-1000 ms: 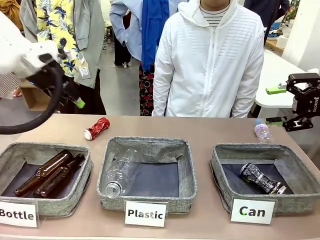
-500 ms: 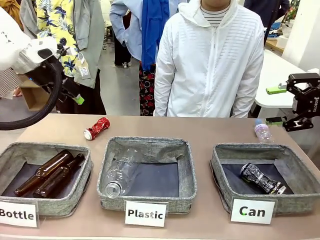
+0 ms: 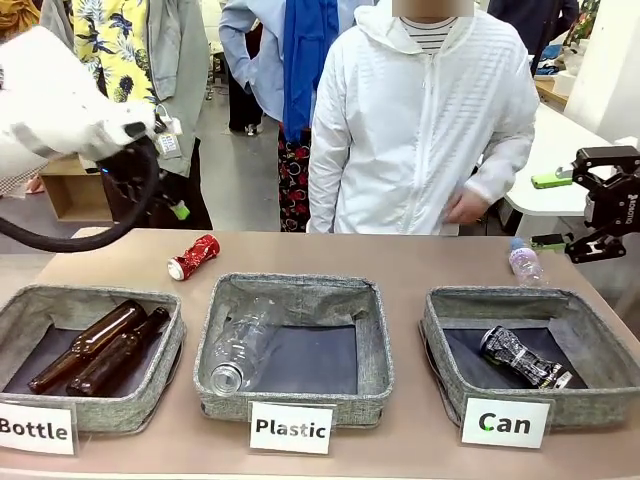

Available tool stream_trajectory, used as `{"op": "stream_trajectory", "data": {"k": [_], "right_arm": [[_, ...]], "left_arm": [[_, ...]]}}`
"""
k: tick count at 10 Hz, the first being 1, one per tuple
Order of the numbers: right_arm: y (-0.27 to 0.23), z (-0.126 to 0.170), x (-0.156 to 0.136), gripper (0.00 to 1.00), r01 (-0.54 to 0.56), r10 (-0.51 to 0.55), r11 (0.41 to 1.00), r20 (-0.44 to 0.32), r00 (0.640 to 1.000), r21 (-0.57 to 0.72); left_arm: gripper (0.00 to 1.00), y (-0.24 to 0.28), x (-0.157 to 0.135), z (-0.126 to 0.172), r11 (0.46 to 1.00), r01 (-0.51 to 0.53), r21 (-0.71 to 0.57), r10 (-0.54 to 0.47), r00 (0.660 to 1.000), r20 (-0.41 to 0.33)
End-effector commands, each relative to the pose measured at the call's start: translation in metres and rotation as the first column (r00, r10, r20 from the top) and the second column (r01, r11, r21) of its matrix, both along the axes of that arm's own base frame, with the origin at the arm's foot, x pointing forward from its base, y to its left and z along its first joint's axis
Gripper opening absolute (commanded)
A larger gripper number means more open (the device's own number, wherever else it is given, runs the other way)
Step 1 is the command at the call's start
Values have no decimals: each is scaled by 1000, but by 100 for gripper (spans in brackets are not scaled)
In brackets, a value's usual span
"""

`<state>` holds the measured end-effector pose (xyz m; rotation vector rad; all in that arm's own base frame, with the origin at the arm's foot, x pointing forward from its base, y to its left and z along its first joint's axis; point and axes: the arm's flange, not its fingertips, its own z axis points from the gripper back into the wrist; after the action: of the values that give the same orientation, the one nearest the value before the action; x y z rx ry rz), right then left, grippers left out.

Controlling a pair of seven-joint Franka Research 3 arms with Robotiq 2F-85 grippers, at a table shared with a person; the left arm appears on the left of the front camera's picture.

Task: Sort the can waste into the basket.
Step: Pick up the can waste from the table and place it in the right Fabric basket.

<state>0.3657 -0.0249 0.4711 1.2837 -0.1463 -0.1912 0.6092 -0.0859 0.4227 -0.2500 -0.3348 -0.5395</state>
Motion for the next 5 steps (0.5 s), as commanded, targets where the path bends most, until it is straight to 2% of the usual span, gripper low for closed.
{"op": "stream_trajectory", "data": {"k": [1, 2, 4, 5], "right_arm": [[-3, 2, 0, 100, -12, 12, 1000, 19, 1000, -6], [-3, 2, 0, 100, -12, 12, 1000, 19, 1000, -6], [-3, 2, 0, 100, -12, 12, 1000, 19, 1000, -6], [-3, 2, 0, 100, -12, 12, 1000, 19, 1000, -6]], "left_arm": [[100, -16, 43, -14, 997, 16, 77, -13, 999, -33], [100, -27, 53, -35, 988, -5, 154, 9, 1000, -30], [100, -40, 63, -66, 981, 76, 181, -66, 996, -61], [100, -47, 67, -79, 977, 66, 201, -51, 995, -80]]}}
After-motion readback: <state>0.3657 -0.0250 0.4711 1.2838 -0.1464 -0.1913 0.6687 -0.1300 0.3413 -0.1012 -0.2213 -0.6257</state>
